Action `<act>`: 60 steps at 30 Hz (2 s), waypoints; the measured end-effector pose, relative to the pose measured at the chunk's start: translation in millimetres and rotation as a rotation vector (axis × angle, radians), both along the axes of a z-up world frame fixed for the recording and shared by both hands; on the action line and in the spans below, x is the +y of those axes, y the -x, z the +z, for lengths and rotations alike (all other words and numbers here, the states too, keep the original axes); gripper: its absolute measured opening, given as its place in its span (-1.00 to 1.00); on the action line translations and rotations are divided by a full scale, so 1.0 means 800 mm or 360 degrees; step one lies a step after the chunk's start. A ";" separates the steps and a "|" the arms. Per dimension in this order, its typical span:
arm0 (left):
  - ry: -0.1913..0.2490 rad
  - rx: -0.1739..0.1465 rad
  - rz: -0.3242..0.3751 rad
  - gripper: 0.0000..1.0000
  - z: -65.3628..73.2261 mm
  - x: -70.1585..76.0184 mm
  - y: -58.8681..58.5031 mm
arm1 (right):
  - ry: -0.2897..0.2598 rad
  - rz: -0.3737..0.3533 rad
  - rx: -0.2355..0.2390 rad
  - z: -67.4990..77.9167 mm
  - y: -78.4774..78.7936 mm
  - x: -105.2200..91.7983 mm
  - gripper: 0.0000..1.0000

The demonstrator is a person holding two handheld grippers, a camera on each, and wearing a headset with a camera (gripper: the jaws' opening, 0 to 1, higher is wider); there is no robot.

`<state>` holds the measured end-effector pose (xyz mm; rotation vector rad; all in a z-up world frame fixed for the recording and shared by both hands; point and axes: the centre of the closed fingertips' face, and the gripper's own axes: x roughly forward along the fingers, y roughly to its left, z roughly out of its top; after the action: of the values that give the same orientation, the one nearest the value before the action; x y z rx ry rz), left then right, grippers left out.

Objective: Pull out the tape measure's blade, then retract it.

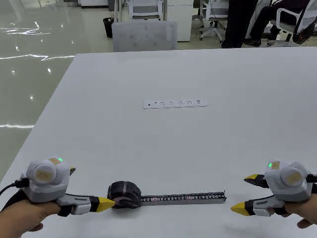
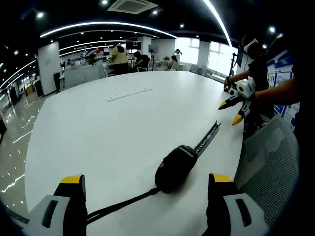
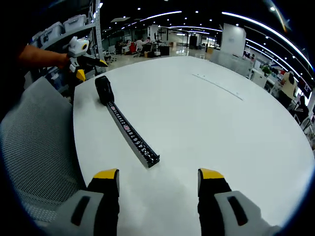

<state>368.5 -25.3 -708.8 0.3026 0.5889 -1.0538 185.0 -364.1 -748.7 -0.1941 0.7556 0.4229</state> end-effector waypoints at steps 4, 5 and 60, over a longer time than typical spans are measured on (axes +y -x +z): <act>0.0104 -0.0041 0.0086 1.00 0.013 0.010 0.009 | -0.0103 -0.0129 -0.0105 0.015 0.011 0.000 0.50; 0.0104 -0.0026 0.0086 1.00 0.011 0.015 0.015 | -0.0106 -0.0142 -0.0131 0.019 0.017 0.000 0.52; 0.0188 0.0011 0.0146 1.00 0.000 0.054 0.061 | -0.0014 -0.0273 -0.0218 0.031 0.093 -0.018 0.99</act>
<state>319.6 17.8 -708.7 0.1666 0.5396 -0.9972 110.5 -378.4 -723.8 -0.1471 0.6299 0.2475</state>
